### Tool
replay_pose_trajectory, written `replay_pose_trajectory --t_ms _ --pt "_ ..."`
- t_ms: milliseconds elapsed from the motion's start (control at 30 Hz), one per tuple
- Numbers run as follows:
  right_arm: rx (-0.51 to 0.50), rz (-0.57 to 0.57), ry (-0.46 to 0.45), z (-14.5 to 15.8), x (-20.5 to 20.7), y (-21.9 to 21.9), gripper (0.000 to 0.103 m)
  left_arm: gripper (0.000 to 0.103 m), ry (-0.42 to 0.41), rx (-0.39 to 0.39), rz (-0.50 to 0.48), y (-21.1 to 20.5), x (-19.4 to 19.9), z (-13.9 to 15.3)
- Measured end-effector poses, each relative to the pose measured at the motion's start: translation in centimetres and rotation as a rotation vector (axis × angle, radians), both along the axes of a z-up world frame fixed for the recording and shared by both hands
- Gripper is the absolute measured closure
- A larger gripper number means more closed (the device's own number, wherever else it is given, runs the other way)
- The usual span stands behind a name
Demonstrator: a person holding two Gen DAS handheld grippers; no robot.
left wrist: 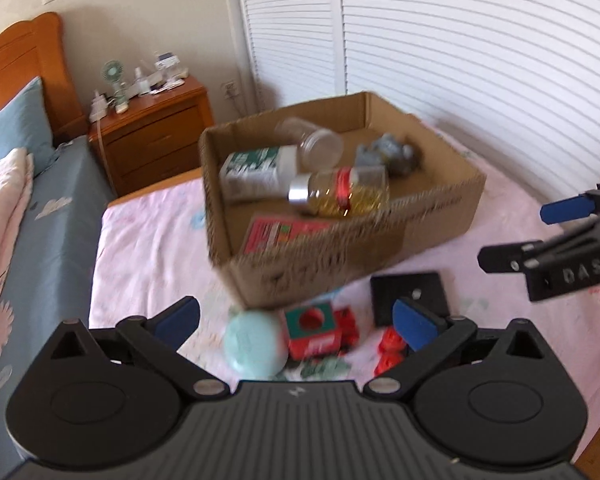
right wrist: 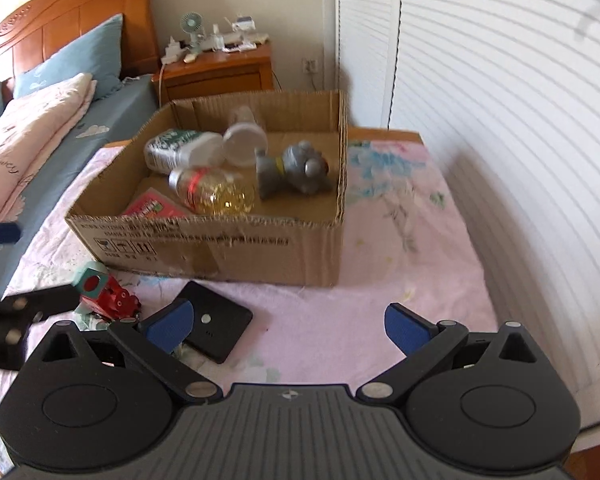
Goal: Organize rigid objects
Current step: 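Move the left tool to the red S.L train while the right tool approaches the black cube toy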
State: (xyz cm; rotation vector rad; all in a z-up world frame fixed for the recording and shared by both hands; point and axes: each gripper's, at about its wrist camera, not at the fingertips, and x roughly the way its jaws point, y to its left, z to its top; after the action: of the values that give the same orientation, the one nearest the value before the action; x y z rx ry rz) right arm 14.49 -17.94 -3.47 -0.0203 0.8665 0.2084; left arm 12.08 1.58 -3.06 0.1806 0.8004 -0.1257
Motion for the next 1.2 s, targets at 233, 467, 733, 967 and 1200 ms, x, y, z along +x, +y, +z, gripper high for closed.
replay_pose_trajectory --t_ms 233,467,733,967,1200 --pt "0.036 0.101 0.043 -2.0 -0.4 2.1 0.0 0.001 0.005 -0.032 0.097 1.7 -1.3 -0.7" --pt "0.038 0.189 0.074 -3.1 -0.6 5.7 0.0 0.001 -0.003 -0.034 0.183 4.0 -1.4 -0.8" --pt "-0.041 0.153 0.105 -5.3 0.1 9.5 0.0 0.001 0.006 -0.064 0.163 5.8 -1.4 -0.8" --pt "-0.105 0.121 0.1 -6.0 -0.1 8.6 0.0 0.001 0.043 -0.1 0.11 5.8 -1.2 -1.4" --pt "-0.118 0.091 0.1 -6.1 -1.4 5.0 0.0 0.001 0.051 -0.096 0.062 4.6 -0.8 -1.8"
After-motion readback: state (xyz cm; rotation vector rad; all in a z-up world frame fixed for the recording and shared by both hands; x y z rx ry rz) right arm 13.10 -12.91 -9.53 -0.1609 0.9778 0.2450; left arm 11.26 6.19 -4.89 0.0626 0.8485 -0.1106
